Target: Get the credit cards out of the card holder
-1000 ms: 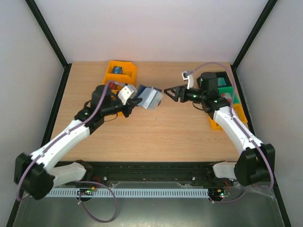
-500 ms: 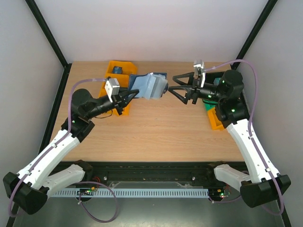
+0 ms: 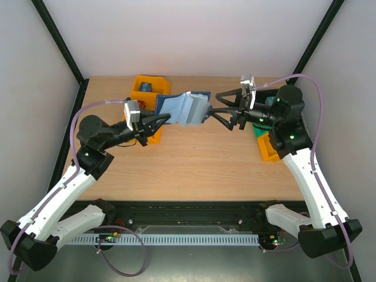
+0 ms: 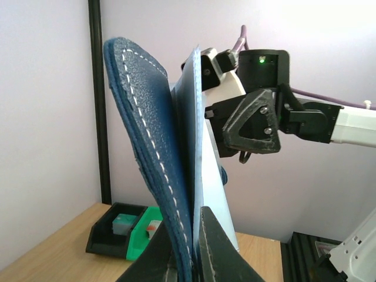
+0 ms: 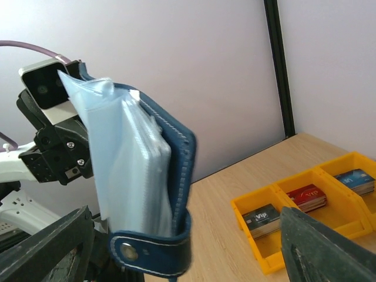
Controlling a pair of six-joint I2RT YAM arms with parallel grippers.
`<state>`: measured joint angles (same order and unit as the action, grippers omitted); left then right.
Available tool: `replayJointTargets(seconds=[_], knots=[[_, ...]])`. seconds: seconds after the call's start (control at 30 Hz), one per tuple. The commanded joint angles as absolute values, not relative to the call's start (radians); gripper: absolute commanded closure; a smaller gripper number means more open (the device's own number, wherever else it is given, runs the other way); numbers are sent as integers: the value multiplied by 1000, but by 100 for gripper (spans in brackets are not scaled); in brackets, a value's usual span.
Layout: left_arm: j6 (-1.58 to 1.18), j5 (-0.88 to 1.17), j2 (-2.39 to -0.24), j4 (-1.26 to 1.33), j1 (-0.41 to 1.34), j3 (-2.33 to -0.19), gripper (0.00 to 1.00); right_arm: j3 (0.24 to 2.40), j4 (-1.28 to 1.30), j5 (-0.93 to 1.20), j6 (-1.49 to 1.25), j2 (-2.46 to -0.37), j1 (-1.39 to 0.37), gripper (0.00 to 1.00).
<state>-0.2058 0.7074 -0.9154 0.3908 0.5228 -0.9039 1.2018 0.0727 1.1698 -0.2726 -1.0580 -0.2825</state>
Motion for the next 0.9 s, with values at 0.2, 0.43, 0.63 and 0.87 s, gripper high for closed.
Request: replayJointTargets(seconds=[0.2, 0.43, 0.63, 0.87], knots=[[-193, 755, -878, 510, 529, -891, 98, 1189, 8, 1142, -321, -1035, -285, 17], [-176, 761, -891, 518, 563, -880, 98, 1156, -29, 1045, -316, -1042, -426, 18], [-169, 763, -894, 513, 570, -881, 98, 1171, -61, 997, -327, -1071, -506, 19], [-172, 761, -895, 515, 570, -876, 98, 1183, -51, 974, -319, -1087, -552, 20]])
